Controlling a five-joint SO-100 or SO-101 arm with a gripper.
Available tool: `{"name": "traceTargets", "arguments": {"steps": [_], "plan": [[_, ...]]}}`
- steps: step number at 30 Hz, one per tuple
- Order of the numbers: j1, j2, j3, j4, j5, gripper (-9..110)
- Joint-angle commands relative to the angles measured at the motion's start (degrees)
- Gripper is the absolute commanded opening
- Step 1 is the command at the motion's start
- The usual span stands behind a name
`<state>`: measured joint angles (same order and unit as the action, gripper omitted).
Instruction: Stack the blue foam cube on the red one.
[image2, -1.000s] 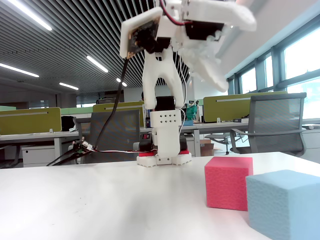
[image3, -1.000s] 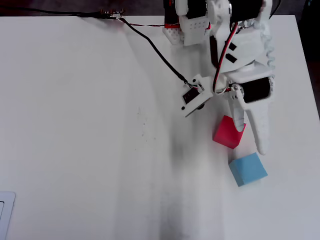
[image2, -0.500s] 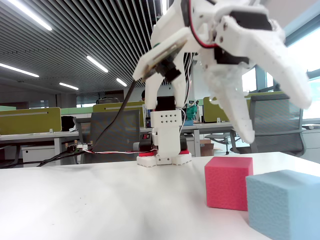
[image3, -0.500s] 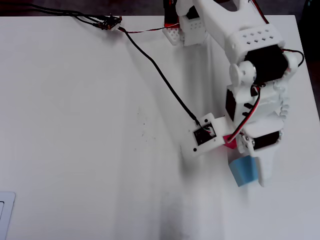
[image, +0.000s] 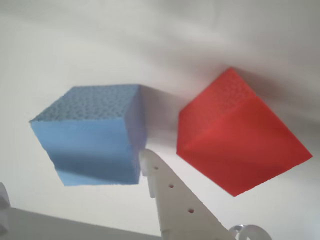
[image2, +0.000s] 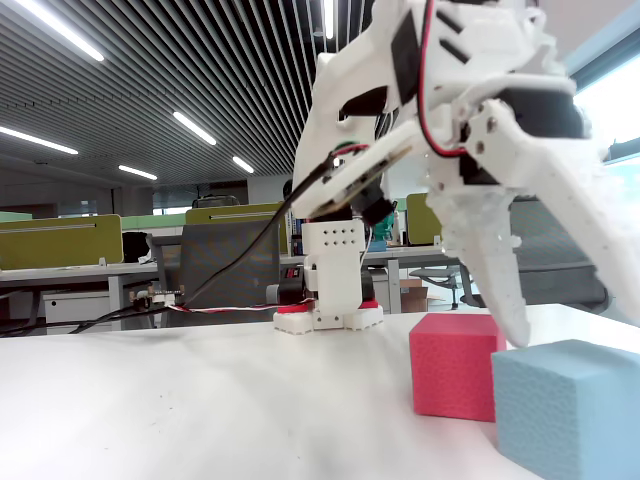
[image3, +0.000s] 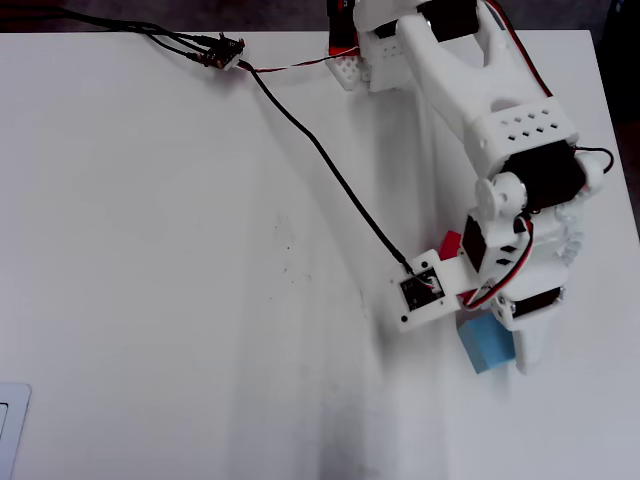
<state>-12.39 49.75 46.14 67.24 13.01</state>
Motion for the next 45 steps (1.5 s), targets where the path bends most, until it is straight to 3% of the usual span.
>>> {"name": "traceTargets", "arguments": {"steps": [1,27,37,45], "plan": [[-0.7,0.18,-3.43,-0.88,0.44,33],[-0.18,-1.85,-6.33,-2.29,2.37,22],[0.44,13.1,-0.26,-0.44,3.69,21],[2.29,31.99,15.47,2.64,3.69,21]]}}
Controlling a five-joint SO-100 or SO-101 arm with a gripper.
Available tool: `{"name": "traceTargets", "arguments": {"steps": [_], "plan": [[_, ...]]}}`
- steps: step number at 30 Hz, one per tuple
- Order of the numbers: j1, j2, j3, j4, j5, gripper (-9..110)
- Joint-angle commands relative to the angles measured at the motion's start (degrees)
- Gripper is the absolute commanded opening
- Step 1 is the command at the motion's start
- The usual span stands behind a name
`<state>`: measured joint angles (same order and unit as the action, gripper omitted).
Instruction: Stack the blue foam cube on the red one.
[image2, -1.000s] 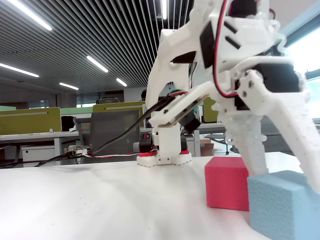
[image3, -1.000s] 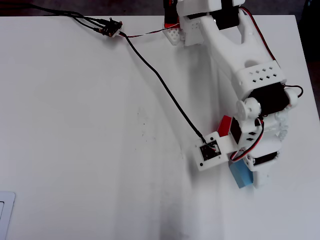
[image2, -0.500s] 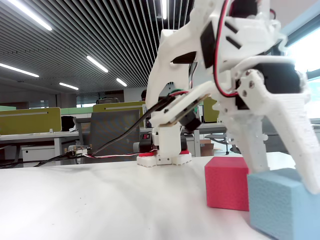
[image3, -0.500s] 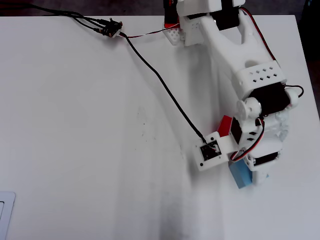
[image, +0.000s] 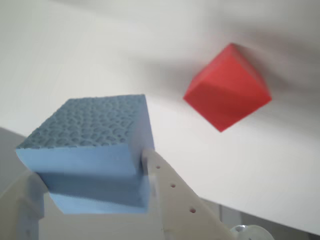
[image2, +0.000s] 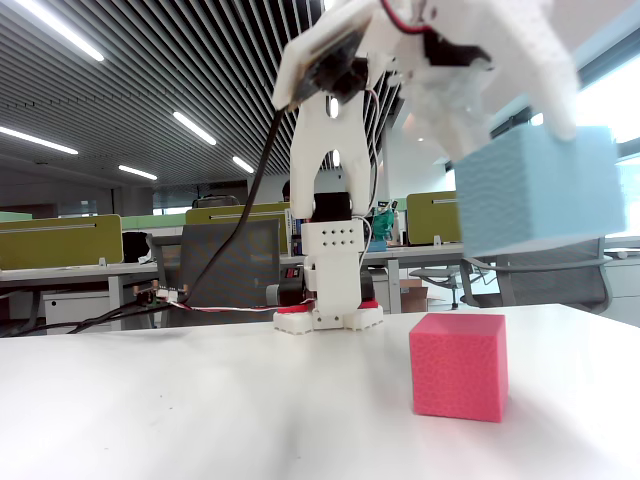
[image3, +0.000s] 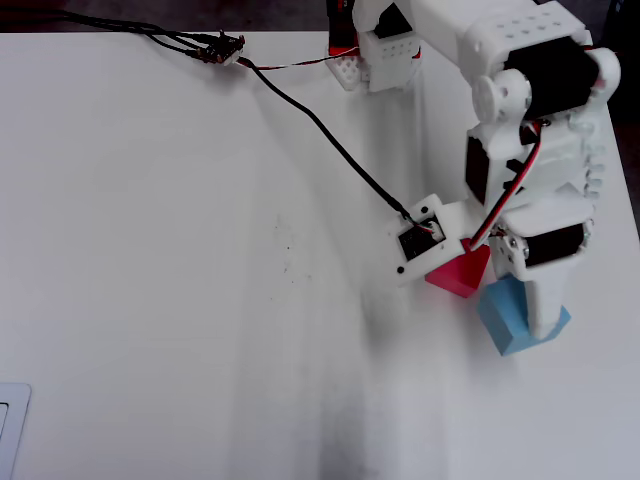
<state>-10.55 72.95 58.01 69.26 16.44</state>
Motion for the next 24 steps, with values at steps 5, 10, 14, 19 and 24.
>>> {"name": "traceTargets", "arguments": {"steps": [5,10,14,19,24], "plan": [[2.11,18.11,14.85,0.0,0.26,21],[2.9,26.02,24.43,-0.44,0.26,21],[2.72,29.18,34.45,-4.04,0.26,21],[3.52,24.7,36.3,-7.47,0.35,21],[3.6,20.48,36.04,-9.32,0.62,21]]}}
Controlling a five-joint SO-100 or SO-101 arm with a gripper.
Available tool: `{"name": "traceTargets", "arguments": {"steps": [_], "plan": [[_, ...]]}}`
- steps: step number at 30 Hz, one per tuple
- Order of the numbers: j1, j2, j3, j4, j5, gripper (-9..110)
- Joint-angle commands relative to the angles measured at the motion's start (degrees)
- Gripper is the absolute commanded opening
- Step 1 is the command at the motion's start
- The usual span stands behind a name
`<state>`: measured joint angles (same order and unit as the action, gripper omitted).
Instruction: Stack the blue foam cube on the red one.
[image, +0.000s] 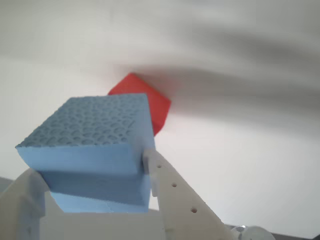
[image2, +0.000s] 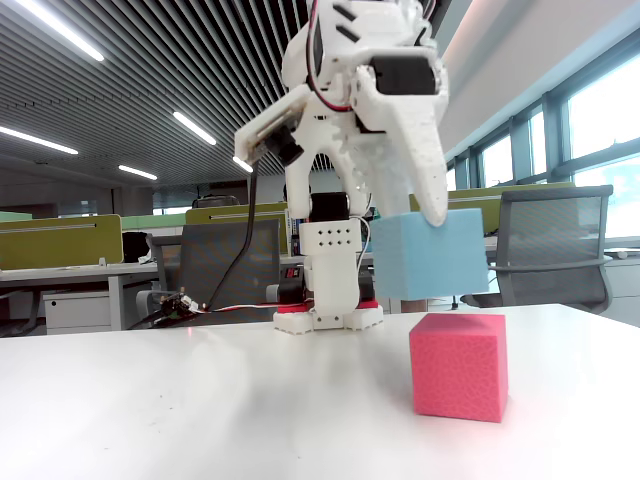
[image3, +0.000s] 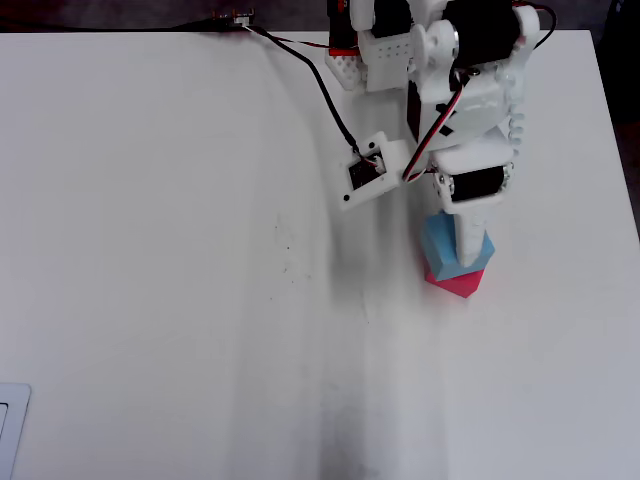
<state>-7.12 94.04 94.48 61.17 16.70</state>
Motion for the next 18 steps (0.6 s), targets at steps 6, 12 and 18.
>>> {"name": "traceTargets", "arguments": {"steps": [6,12,18], "plan": [[-0.18,-5.89,-0.62,-3.08,0.44,21],[-1.05,-6.5,-0.79,-2.46,0.44,21],[-1.93,-6.42,-0.88,-2.46,0.53,21]]}}
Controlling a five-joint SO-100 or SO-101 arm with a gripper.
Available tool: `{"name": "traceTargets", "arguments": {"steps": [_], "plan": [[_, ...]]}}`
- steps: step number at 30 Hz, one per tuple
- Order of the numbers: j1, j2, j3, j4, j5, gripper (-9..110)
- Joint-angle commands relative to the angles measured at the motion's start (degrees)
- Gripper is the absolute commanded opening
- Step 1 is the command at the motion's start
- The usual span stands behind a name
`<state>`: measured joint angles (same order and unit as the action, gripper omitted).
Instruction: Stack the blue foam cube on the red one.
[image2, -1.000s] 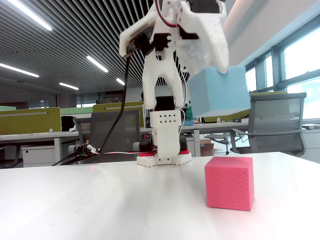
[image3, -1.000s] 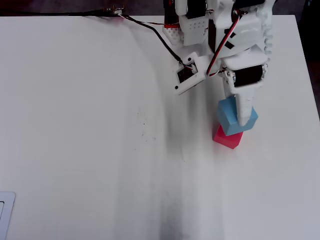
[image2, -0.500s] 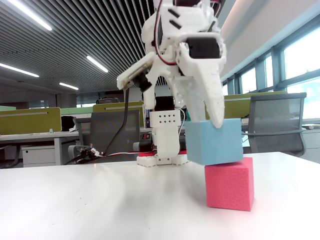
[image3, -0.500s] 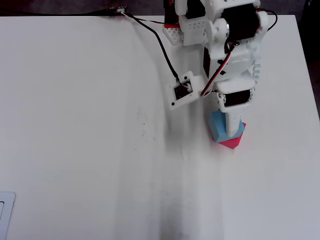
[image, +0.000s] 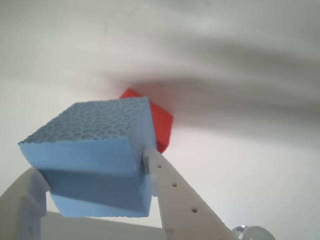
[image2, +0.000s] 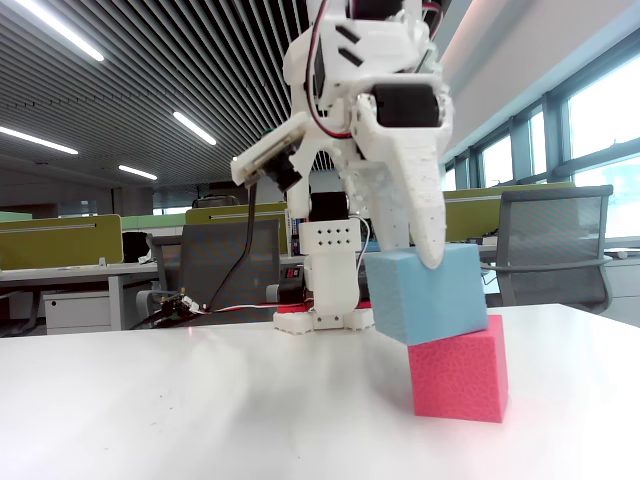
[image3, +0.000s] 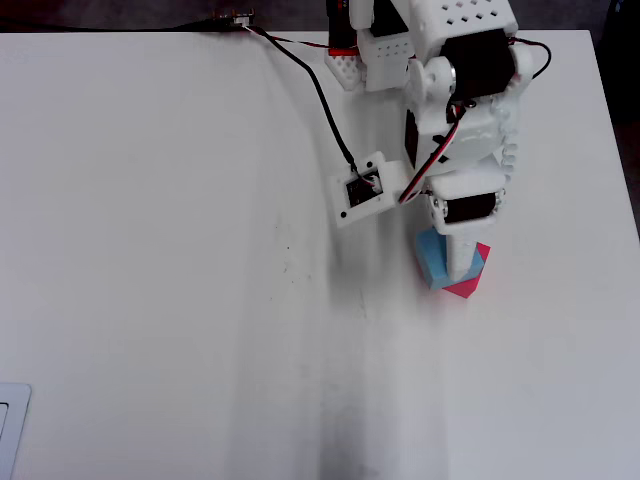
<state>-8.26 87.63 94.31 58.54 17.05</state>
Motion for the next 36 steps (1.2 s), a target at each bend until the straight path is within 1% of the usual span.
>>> {"name": "traceTargets", "arguments": {"steps": [1,5,16,31,36], "plan": [[-0.88,0.0,-0.62,0.18,0.18,21],[-0.88,0.35,-0.62,0.79,0.35,22],[-2.11,4.31,-1.41,5.1,1.49,30],[-2.02,12.22,-1.32,7.21,1.58,30],[-2.11,14.24,-2.46,10.37,1.58,30]]}}
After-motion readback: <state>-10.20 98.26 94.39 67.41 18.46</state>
